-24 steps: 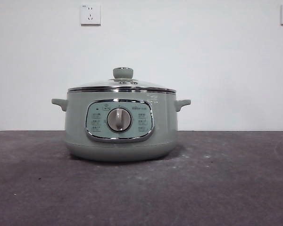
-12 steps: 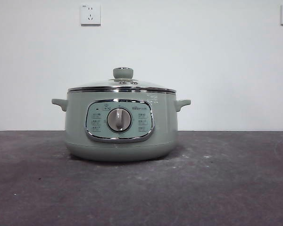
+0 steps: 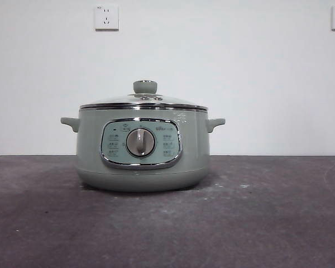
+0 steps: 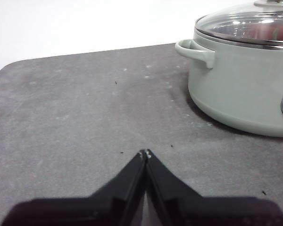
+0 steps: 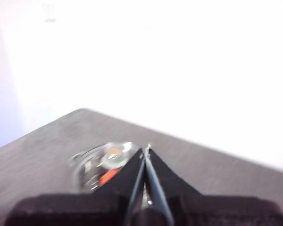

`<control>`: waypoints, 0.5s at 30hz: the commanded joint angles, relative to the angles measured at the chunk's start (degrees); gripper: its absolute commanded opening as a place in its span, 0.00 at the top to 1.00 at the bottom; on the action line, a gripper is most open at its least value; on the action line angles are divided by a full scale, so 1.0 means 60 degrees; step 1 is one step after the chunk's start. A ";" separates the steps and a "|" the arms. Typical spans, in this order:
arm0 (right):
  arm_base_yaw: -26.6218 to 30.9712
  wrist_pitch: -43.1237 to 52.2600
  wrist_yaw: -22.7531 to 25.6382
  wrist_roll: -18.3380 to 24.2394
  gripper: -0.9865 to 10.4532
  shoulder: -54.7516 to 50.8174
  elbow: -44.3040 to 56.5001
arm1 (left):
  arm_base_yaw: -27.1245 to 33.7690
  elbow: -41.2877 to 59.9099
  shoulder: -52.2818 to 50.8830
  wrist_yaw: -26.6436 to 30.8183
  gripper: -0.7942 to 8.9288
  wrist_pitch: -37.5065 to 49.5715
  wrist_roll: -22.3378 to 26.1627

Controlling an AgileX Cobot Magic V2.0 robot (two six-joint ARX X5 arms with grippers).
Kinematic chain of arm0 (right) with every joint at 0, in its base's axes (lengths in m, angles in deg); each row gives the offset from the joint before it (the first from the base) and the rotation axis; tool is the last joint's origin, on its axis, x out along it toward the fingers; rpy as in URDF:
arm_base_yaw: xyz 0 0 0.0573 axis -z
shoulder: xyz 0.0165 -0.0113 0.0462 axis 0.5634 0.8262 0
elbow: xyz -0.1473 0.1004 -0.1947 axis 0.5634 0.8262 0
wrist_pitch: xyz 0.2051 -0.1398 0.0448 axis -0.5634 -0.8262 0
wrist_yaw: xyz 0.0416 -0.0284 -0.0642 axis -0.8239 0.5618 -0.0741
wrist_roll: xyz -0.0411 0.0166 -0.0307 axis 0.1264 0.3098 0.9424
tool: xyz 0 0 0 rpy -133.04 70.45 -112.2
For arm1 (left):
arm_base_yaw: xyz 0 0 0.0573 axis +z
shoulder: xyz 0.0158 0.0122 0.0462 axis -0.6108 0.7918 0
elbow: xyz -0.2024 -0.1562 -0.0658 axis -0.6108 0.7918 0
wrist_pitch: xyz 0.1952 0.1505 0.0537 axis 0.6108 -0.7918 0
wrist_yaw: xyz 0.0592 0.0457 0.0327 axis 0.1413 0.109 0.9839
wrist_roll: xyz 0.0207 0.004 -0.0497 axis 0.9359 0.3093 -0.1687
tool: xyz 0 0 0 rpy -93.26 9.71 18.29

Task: Pick up the pumpkin,open the lid,put the pumpkin in the pot,close the lid

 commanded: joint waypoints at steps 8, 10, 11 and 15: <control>0.0608 0.5151 -0.0051 -0.0120 0.91 -0.2874 0.6692 | 0.0022 0.0164 -0.0025 -0.0022 0.92 0.0033 -0.0095; 0.0608 0.5989 -0.0047 -0.0117 0.91 -0.3424 0.7934 | 0.0022 0.0164 -0.0025 -0.0018 0.92 0.0033 -0.0091; 0.0608 0.6335 -0.0047 -0.0117 0.91 -0.3654 0.8440 | 0.0022 0.0164 -0.0025 -0.0022 0.92 0.0033 -0.0095; 0.0605 0.7679 -0.0033 -0.0117 0.91 -0.4674 1.0546 | 0.0022 0.0164 -0.0025 -0.0018 0.92 0.0033 -0.0091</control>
